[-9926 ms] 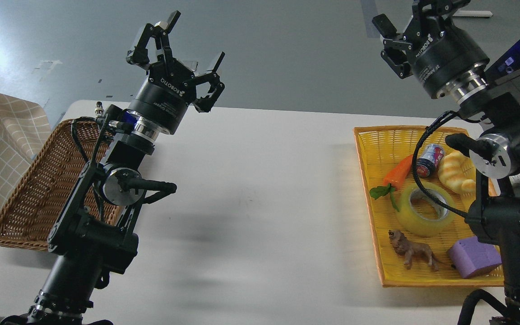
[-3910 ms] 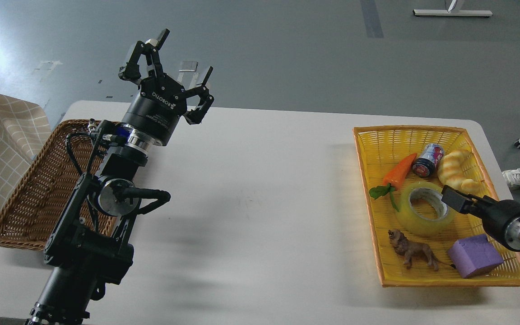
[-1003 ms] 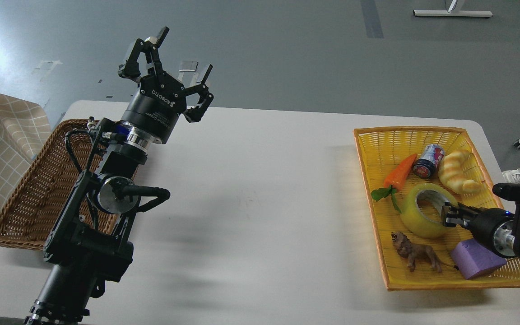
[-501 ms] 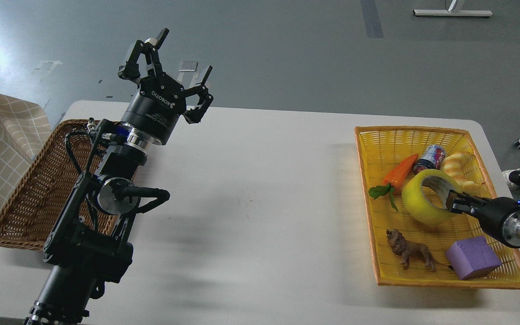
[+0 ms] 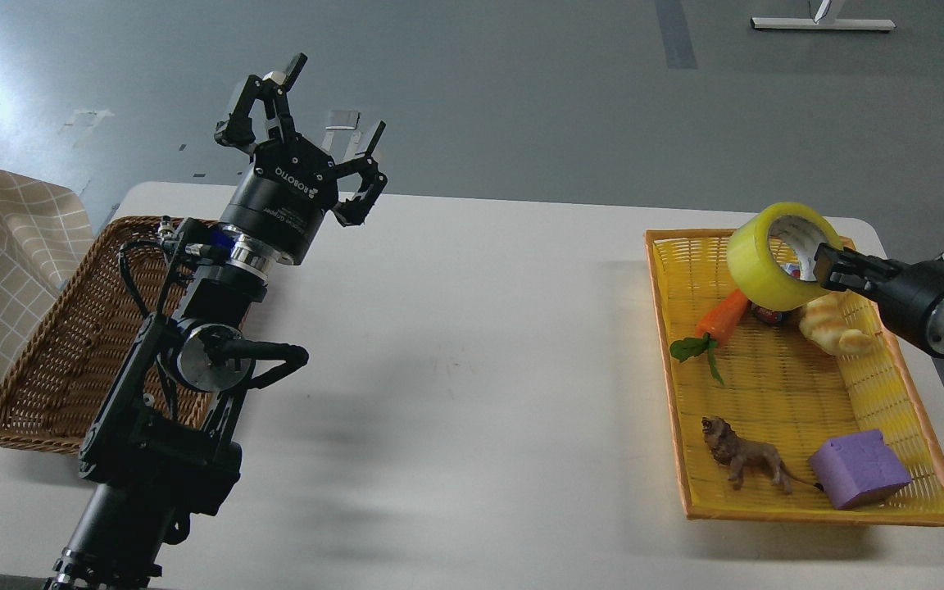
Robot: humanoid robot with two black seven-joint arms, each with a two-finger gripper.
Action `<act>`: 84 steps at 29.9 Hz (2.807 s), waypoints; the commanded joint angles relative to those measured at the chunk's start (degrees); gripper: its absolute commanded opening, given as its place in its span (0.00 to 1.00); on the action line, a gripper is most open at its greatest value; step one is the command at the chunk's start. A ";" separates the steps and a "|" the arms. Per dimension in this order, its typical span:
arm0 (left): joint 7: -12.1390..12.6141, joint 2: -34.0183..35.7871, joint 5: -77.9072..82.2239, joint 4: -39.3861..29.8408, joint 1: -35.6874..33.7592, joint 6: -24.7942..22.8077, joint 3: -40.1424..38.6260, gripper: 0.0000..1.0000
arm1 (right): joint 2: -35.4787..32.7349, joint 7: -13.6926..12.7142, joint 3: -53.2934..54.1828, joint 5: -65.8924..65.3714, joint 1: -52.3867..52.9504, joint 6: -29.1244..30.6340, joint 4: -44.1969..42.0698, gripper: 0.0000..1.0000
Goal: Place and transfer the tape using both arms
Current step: 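Lift the tape roll and carry it toward the table center, then lower the tape roll onto the table and open the right gripper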
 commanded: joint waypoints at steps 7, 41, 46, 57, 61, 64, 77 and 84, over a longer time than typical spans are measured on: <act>0.00 -0.08 0.02 0.00 0.04 0.01 0.10 0.98 | 8.20 -0.20 -11.48 -0.38 11.22 0.02 -3.30 0.00; -0.09 0.09 -0.07 0.00 0.13 -0.16 -2.63 0.98 | 35.90 0.07 -33.10 -1.26 22.91 0.02 -25.45 0.00; -0.09 0.18 -0.07 0.00 0.13 -0.16 -3.51 0.98 | 35.90 -0.02 -35.12 -1.26 22.56 0.02 -25.71 0.00; 0.00 0.27 -0.07 0.00 0.30 -0.34 -4.74 0.98 | 35.90 -0.02 -35.82 -3.02 21.33 0.02 -26.41 0.00; 0.00 0.27 -0.07 0.00 0.30 -0.43 -4.74 0.98 | 35.90 -0.02 -35.74 -3.02 21.33 0.02 -26.41 0.00; 0.00 0.27 -0.07 0.00 0.30 -0.43 -4.74 0.98 | 35.90 -0.02 -35.56 -2.93 21.24 0.02 -26.41 0.00; 0.00 0.36 -0.07 0.00 0.74 -0.60 -4.74 0.98 | 35.90 -0.02 -35.30 -2.58 20.10 0.02 -26.41 0.26; -0.09 0.36 -0.07 0.00 0.83 -0.60 -4.74 0.98 | 35.90 0.15 -35.47 -2.49 18.78 0.02 -26.50 0.65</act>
